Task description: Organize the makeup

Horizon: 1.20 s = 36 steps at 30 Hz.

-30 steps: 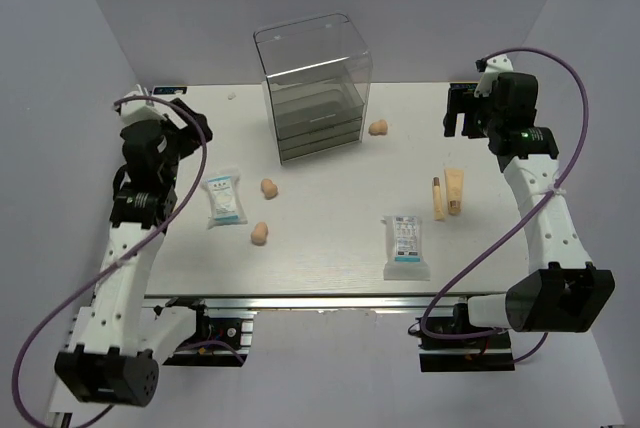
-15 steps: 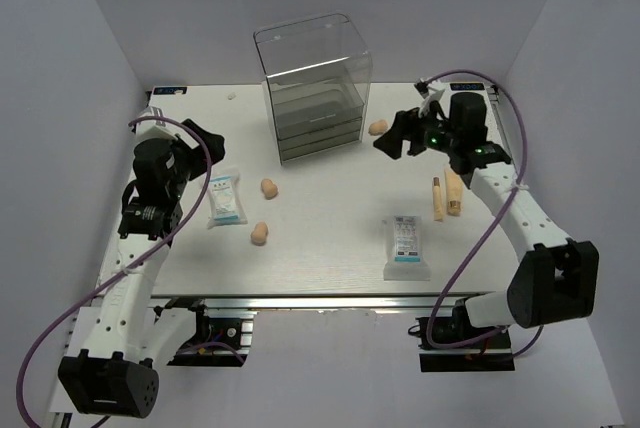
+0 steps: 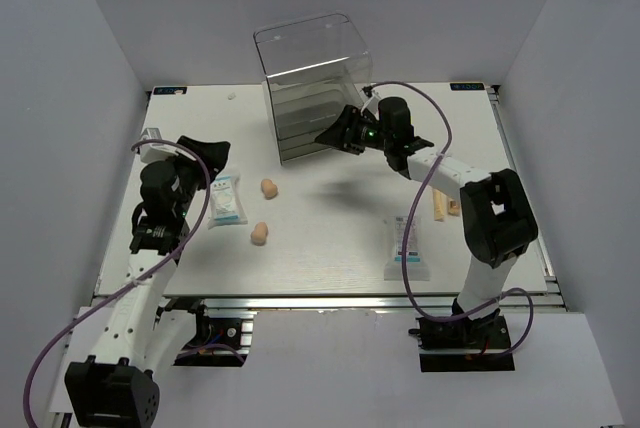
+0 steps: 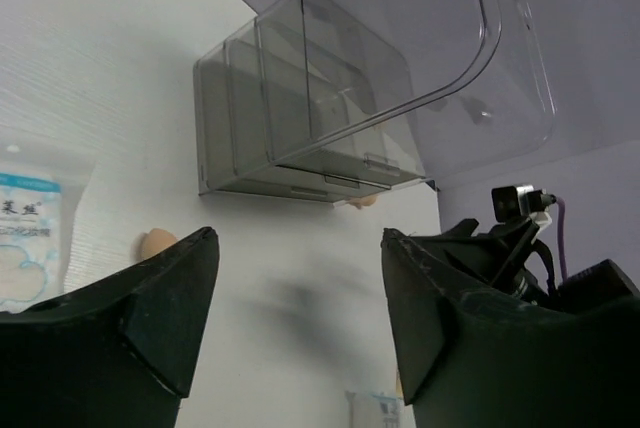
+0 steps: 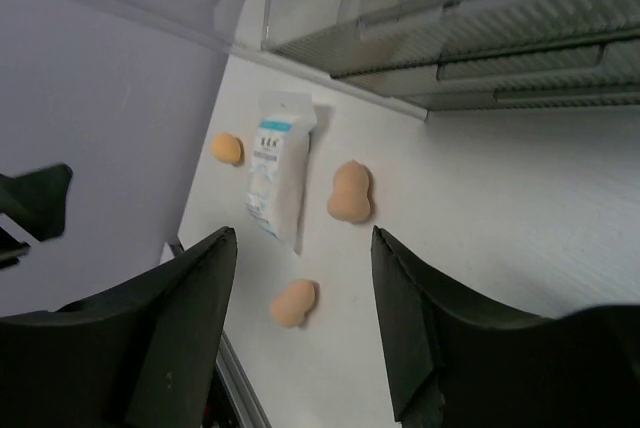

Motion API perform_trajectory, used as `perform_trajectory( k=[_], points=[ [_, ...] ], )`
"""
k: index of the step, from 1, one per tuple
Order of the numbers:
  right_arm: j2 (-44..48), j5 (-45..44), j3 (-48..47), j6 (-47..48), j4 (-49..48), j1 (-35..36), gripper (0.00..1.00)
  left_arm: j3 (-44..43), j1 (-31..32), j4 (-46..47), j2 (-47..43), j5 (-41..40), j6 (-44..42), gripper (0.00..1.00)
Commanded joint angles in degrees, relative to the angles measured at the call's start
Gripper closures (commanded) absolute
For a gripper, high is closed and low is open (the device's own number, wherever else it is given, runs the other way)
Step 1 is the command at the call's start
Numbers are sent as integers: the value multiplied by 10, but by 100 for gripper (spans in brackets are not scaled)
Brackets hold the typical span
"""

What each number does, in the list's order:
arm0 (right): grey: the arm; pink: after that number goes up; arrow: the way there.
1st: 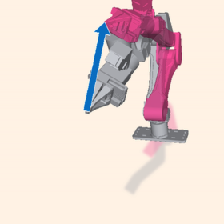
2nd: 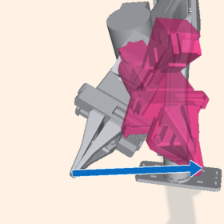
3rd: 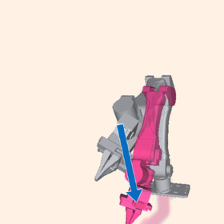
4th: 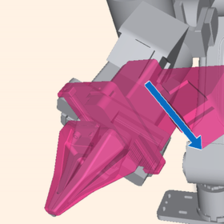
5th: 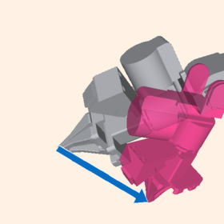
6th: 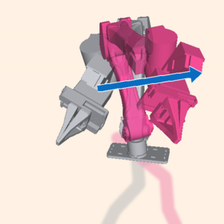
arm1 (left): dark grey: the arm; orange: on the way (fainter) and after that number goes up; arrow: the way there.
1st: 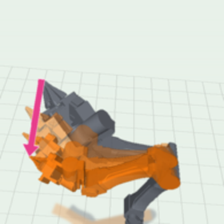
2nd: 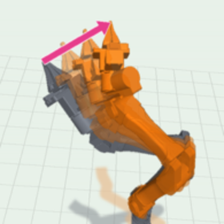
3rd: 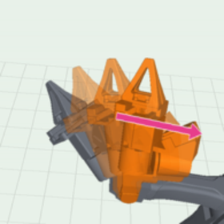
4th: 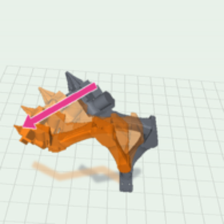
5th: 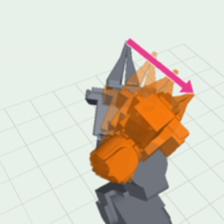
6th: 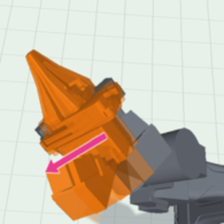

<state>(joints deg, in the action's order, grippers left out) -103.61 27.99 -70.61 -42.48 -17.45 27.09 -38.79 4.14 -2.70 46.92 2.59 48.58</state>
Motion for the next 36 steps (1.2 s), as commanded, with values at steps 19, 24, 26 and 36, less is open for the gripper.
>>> perform_trajectory(
  k=[19, 24, 26, 36],
  points=[
    [-80, -149, -67, -179, -125, -5, 48, -53, 25, 97, 112, 22, 66, 4],
    [-77, -162, -70, -187, -120, -5, 49, -67, 46, 105, 129, 10, 64, 6],
    [-88, -167, -87, -186, -121, -5, 49, -69, 57, 110, 137, 7, 62, 6],
    [-137, -186, -148, -190, -82, -3, 53, -93, 99, 108, 157, -36, 45, 9]
  ],
)
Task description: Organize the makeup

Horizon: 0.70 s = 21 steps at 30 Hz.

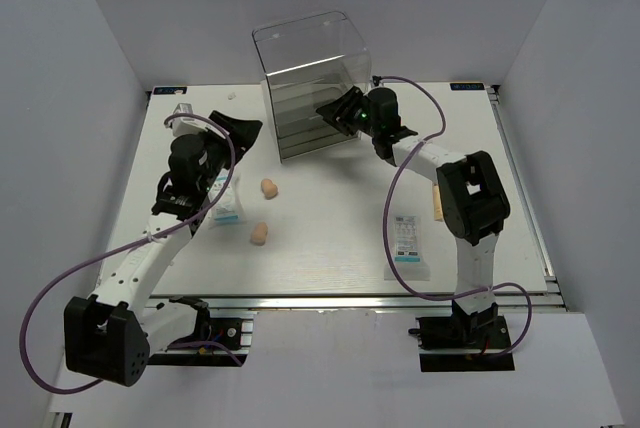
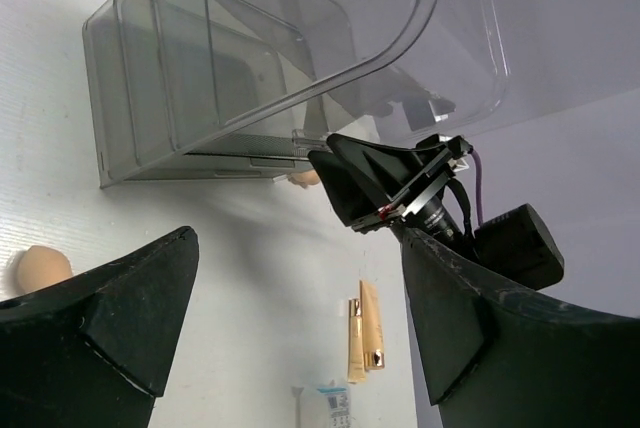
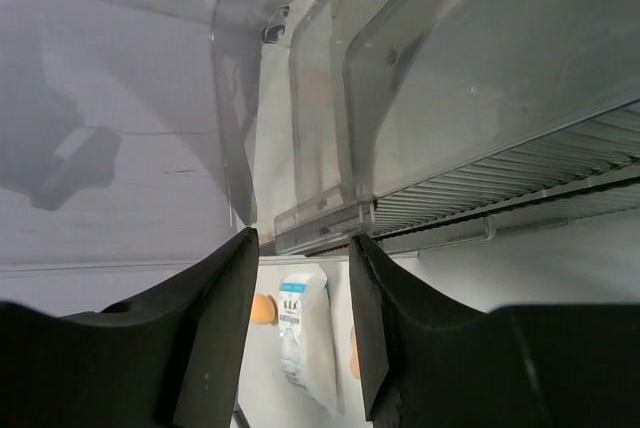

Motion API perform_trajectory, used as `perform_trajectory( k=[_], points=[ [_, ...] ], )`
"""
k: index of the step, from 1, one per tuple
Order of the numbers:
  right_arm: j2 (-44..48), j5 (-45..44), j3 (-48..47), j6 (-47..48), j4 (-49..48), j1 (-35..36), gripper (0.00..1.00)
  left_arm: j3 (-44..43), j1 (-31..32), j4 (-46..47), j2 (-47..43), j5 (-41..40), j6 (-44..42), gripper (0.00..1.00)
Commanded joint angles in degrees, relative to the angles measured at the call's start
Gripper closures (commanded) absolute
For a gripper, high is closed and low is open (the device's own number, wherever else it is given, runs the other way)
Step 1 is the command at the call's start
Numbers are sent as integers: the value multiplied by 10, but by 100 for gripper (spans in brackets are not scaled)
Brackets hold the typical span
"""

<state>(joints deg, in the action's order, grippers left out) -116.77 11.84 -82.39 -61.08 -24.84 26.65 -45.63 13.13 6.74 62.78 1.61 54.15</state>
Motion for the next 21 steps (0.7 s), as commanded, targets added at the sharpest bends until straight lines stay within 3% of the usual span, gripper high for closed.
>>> perform_trajectory(
  k=[1, 7, 13, 19, 21],
  points=[
    [-7, -24, -30, -5, -6, 2, 53, -25, 12, 14, -2, -32, -12, 9],
    [-14, -28, -30, -22, -17, 2, 60, -26, 20, 24, 1, -38, -15, 16],
    [-23, -38, -36, -33, -23, 0, 73, -35, 28, 35, 14, -30, -19, 25],
    [-24, -46, -40, -40, -25, -2, 98, -37, 41, 49, 23, -36, -19, 29],
    [-22, -45, -37, -41, -26, -3, 100, -37, 45, 58, 30, -37, -18, 30]
  ],
)
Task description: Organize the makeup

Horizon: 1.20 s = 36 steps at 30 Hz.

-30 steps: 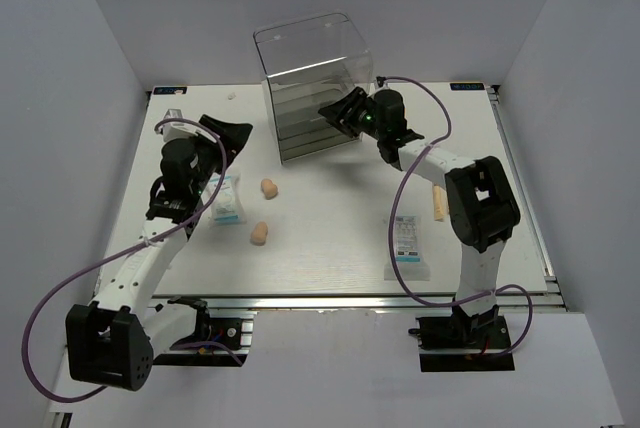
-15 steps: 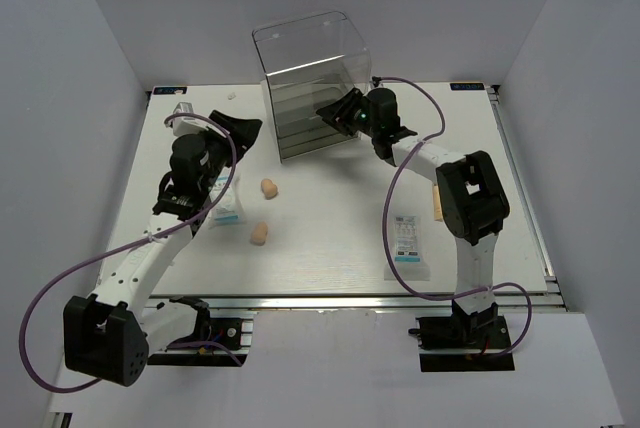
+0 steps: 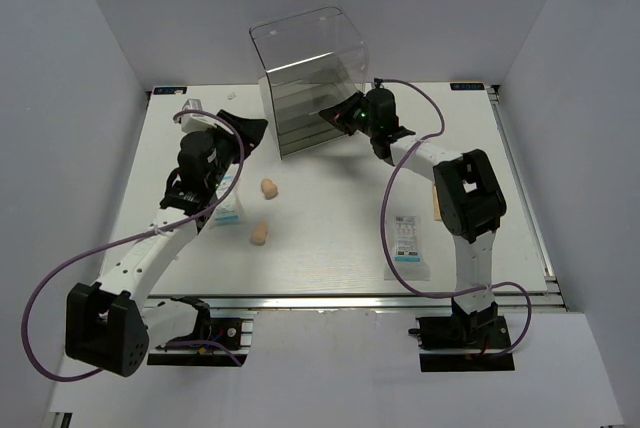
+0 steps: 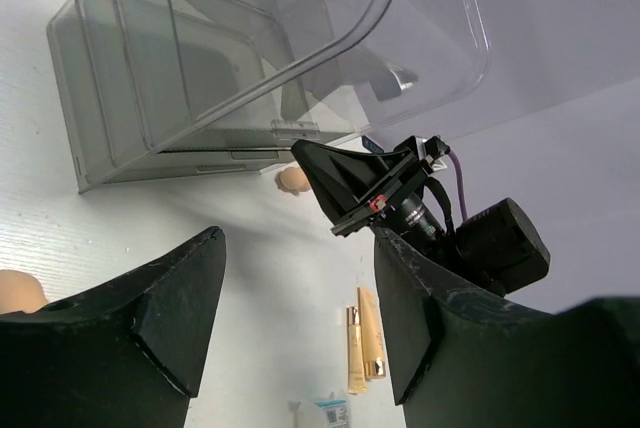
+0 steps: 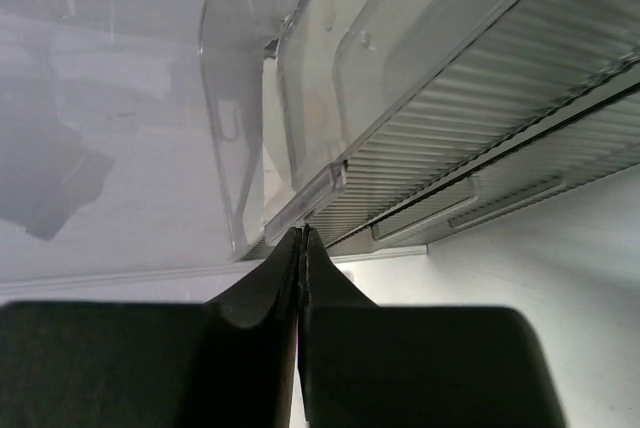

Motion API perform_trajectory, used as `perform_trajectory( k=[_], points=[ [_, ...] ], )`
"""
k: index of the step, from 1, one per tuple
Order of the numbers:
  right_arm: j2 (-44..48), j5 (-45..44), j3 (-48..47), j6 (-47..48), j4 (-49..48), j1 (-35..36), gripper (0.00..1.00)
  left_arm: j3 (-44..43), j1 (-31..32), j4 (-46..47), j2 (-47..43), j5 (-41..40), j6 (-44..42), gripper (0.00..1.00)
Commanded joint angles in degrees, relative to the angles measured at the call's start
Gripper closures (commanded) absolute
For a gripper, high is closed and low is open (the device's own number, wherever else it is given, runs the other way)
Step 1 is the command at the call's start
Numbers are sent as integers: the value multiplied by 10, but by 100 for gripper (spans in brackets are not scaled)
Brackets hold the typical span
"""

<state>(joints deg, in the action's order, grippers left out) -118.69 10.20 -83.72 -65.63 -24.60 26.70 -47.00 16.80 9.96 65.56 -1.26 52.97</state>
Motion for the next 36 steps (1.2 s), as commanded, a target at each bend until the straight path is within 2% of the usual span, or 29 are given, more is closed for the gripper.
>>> perform_trajectory(
  k=[1, 12, 14, 16, 23, 36],
  points=[
    [-1, -28, -21, 3, -29, -4, 100, -25, 14, 28, 5, -9, -6, 30],
    [49, -5, 35, -14, -35, -16, 100, -35, 41, 61, 58, 1, -20, 30],
    [44, -4, 31, -32, -28, -16, 88, -37, 41, 57, 57, 3, -23, 30],
    [40, -4, 30, -42, -35, -15, 82, -42, 40, 47, 52, 3, -31, 29],
    [9, 5, -18, -52, -41, -15, 72, -26, 41, 31, 26, -16, -29, 28],
    [-9, 10, -32, -67, -18, -13, 72, -34, 45, 26, 36, -16, -25, 28]
  ],
)
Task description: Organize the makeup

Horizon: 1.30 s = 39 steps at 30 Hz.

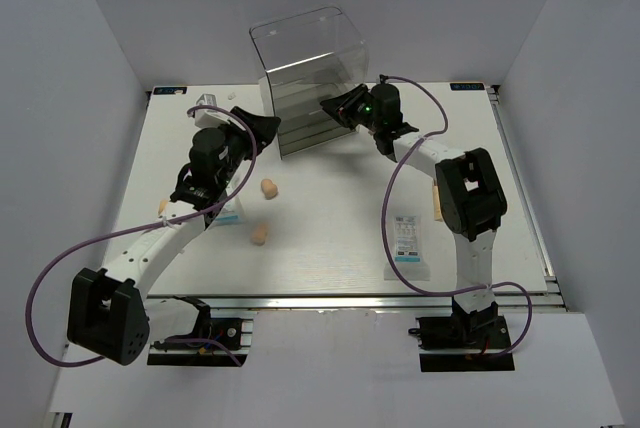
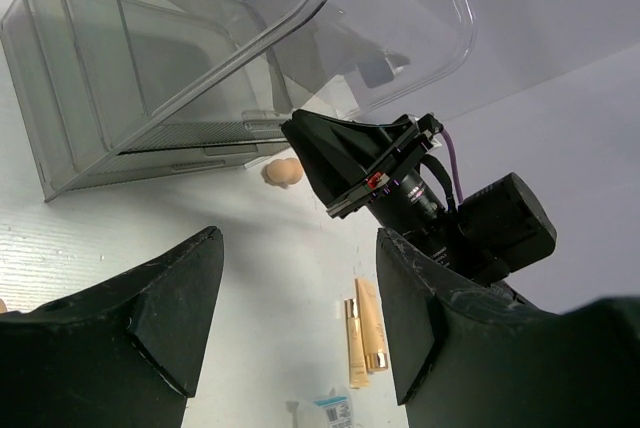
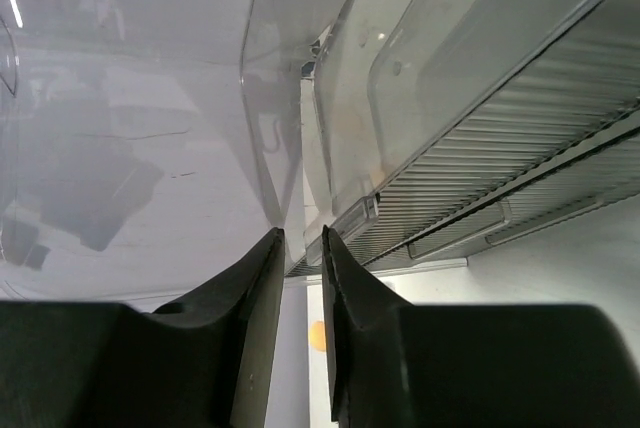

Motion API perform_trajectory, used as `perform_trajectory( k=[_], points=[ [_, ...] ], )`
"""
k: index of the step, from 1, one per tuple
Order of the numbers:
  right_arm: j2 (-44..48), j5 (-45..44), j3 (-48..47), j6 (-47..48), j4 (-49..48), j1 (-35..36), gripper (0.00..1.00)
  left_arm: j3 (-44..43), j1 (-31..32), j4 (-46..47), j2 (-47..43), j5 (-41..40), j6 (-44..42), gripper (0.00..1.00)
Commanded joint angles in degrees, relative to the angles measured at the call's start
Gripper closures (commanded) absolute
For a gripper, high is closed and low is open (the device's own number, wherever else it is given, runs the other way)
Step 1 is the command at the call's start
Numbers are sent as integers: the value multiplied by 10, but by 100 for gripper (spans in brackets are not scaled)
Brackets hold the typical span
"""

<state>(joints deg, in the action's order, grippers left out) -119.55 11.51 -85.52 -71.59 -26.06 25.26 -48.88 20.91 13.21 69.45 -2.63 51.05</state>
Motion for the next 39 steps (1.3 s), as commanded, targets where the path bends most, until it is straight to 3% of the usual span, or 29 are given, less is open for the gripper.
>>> perform_trajectory(
  k=[1, 11, 34, 39],
  points=[
    [4, -2, -8, -9, -3, 1, 73, -16, 4, -6, -2, -1, -5, 28],
    [17, 18, 1, -23, -15, 7, 64, -14, 4, 1, 7, 3, -2, 28],
    [29, 19, 32, -36, -16, 14, 66, -11, 5, 11, 17, 1, 3, 28],
    [1, 13, -2, -23, -22, 12, 66, -16, 5, 10, 24, 5, 0, 28]
  ],
)
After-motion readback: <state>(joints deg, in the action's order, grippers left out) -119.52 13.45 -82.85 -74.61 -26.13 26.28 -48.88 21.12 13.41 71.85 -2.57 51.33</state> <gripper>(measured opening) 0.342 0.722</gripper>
